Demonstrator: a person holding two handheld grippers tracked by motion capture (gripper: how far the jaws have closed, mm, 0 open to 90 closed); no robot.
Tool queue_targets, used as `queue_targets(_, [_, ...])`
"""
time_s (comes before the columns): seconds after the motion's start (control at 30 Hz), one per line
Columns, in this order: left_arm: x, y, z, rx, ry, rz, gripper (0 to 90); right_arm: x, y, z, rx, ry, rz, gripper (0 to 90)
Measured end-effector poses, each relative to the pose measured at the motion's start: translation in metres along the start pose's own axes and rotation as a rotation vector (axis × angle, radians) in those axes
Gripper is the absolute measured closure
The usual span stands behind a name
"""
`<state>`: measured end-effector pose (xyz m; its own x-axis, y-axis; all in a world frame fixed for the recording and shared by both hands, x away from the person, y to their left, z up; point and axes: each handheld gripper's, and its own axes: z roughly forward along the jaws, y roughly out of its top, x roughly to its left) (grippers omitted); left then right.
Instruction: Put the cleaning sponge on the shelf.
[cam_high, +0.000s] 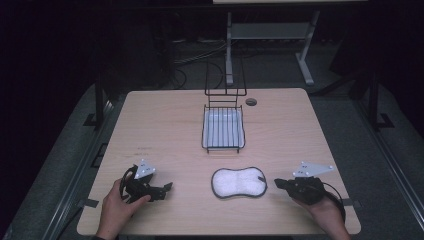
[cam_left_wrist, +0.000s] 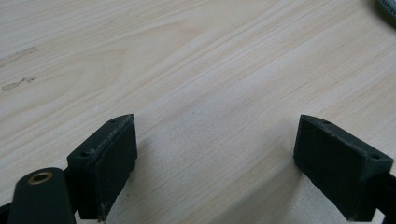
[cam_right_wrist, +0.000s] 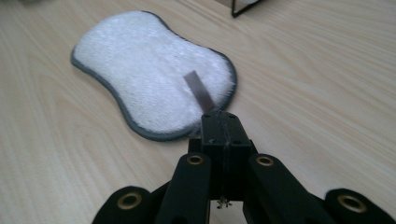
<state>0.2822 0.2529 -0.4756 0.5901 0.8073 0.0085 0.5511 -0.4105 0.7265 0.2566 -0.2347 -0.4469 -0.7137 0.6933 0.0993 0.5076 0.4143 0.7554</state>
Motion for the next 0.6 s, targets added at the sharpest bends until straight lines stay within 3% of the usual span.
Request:
queue_targets(0.3, [0.0,0.0,0.0,0.0,0.0,0.0,12.7,0.018,0.007,0.013,0.018,0.062,-0.05,89.7])
queue_targets(0.6, [0.0,0.0,0.0,0.0,0.002,-0.001,12.7,0.027,0.011,0.029,0.04,0.108,-0.057,89.7])
